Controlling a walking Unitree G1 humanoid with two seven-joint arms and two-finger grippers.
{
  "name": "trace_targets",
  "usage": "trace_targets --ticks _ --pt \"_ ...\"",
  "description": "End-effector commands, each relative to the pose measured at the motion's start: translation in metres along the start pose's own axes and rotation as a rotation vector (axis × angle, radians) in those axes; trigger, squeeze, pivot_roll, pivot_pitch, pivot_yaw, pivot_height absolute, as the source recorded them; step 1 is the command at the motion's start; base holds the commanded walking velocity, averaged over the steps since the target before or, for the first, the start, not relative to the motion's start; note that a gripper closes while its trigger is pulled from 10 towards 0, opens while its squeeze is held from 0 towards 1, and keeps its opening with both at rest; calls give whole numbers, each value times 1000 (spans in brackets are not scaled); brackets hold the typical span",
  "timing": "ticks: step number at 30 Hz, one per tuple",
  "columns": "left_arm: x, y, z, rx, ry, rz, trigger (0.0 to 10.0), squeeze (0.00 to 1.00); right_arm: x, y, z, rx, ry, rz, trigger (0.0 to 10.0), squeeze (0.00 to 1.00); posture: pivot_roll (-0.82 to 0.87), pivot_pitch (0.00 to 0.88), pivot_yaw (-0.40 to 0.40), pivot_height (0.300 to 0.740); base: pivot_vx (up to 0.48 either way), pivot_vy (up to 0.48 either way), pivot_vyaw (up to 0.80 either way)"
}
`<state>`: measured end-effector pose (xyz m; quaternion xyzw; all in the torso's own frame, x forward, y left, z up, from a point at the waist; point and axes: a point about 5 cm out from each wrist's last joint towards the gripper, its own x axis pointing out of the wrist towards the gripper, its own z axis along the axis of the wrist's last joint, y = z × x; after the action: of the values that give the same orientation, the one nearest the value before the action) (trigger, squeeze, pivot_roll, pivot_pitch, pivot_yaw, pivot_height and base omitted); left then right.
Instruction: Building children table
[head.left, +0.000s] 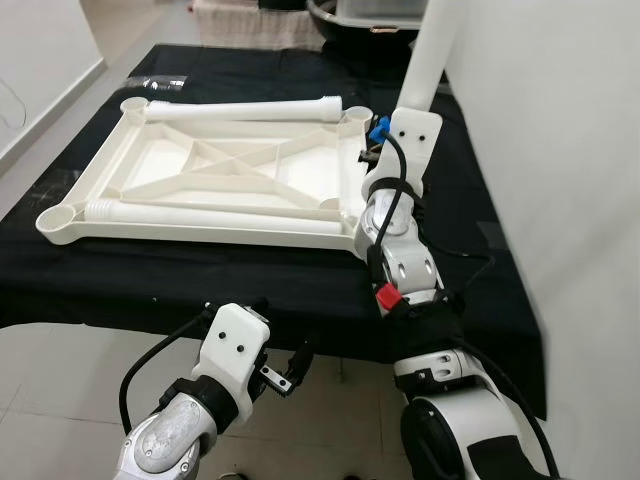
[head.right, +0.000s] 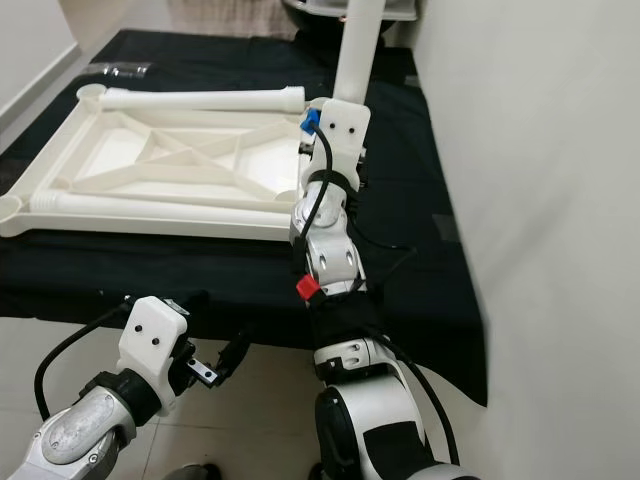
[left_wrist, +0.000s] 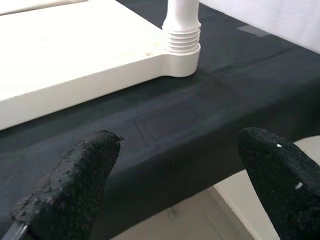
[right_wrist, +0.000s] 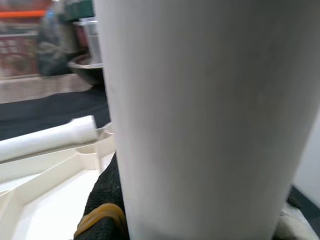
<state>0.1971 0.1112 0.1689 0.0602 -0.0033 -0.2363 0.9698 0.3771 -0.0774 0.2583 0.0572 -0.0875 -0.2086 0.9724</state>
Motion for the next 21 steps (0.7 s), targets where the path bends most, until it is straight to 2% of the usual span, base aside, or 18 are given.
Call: trace_targets --ticks 1,3,8,11,20,21 --pt "-1 -2 -2 3 5 9 10000 0 -9 -6 -40 -37 188 -148 10000 0 153 188 -62 740 0 0 0" --pt "-1 -2 -2 3 5 9 10000 0 -9 -6 -40 -37 188 -148 10000 0 153 188 -62 740 0 0 0" --pt "-3 -6 -4 -11 7 11 10000 0 -12 -2 -37 -5 221 -268 10000 0 155 188 -61 740 0 0 0" --pt "-3 -8 -5 -15 11 10 10000 0 -12 -1 -37 16 237 -300 10000 0 157 186 -64 740 0 0 0" --pt "-3 -8 -7 -15 15 9 10000 0 -13 6 -35 30 231 -270 10000 24 153 178 -64 740 0 0 0" --pt "-2 -8 -7 -13 15 9 10000 0 -14 7 -35 31 225 -251 10000 835 152 175 -63 740 0 0 0"
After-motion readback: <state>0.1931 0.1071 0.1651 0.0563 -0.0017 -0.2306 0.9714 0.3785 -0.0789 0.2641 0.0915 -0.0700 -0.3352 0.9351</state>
